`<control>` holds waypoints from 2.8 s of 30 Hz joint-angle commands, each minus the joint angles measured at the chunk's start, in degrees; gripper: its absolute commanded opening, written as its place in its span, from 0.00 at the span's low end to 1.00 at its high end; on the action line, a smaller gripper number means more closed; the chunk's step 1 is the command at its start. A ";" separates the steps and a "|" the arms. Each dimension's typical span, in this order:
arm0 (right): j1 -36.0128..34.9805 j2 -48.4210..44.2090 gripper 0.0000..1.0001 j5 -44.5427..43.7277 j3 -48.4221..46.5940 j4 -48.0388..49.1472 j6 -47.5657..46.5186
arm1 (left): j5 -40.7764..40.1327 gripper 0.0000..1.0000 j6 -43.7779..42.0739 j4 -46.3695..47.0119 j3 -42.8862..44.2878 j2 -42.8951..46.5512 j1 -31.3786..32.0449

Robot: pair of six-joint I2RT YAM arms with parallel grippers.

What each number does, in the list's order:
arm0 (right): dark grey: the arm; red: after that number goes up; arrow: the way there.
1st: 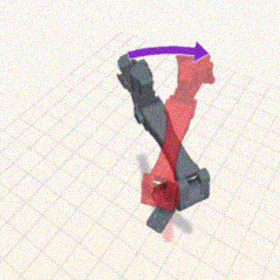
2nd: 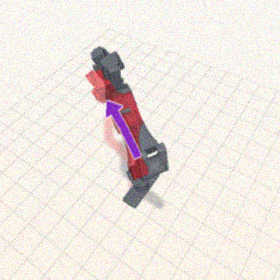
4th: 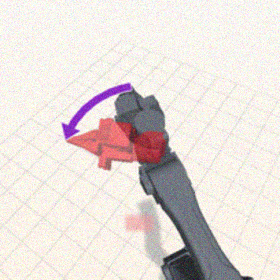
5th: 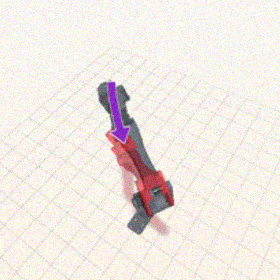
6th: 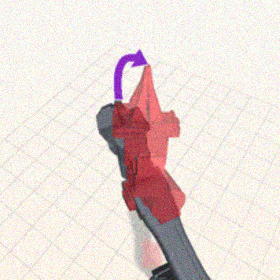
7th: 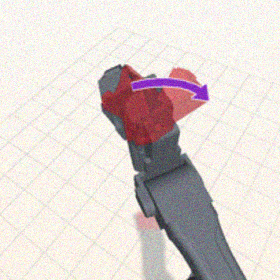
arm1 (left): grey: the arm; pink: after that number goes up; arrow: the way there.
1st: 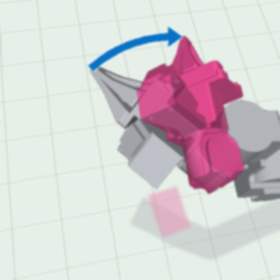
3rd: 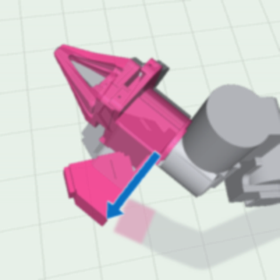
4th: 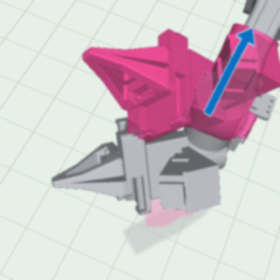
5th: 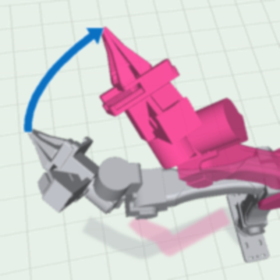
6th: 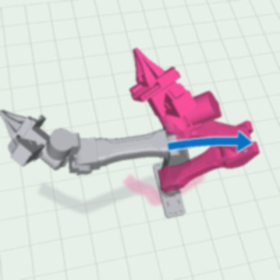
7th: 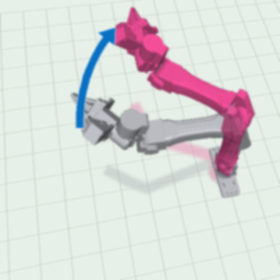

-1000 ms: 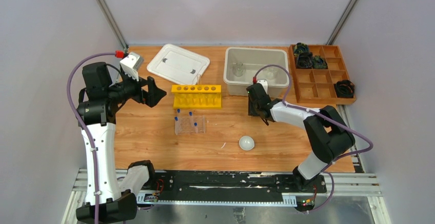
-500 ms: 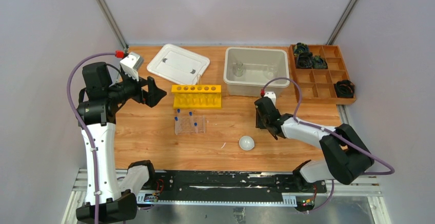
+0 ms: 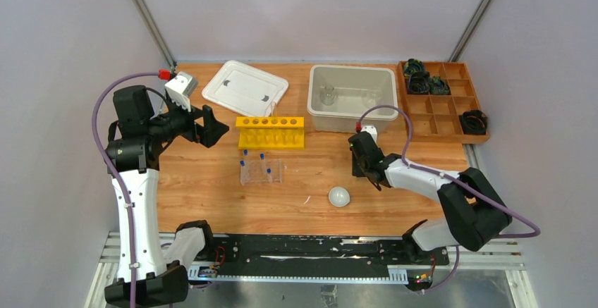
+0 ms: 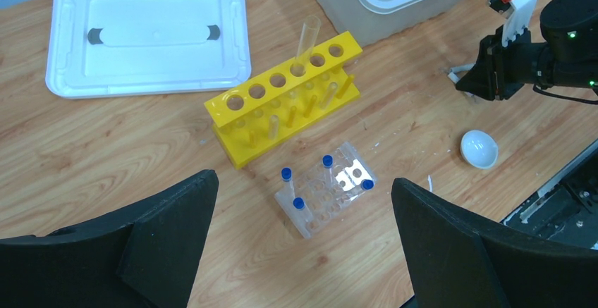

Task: Organize the chemistry lab equipment

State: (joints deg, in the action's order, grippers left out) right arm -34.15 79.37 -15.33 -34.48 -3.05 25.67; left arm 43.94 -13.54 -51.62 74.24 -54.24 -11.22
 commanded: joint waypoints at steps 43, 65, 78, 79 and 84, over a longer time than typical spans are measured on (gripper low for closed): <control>15.85 22.89 0.00 0.74 -54.45 -26.79 8.44 | 0.88 1.00 -0.74 0.42 3.03 1.94 -0.15; 16.14 26.52 0.55 0.67 -53.45 -27.40 9.40 | 0.44 1.00 -0.98 0.38 2.42 1.67 -0.18; -0.12 -0.70 0.55 -3.43 -39.99 -24.97 -2.85 | 0.11 1.00 -1.52 0.37 1.61 1.15 -0.20; -2.92 -2.31 0.55 -3.80 -37.35 -24.74 -3.91 | 0.04 1.00 -1.66 0.33 1.46 1.07 -0.19; -14.22 -6.05 0.55 -0.13 -25.23 -24.23 -5.42 | -0.43 1.00 -2.14 0.37 1.09 0.17 -0.17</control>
State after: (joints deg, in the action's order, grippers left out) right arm -42.50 73.06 -16.64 -68.14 -25.21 23.46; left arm 43.97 -14.76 -51.62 75.77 -53.36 -11.22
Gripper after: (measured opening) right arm 0.547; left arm 0.997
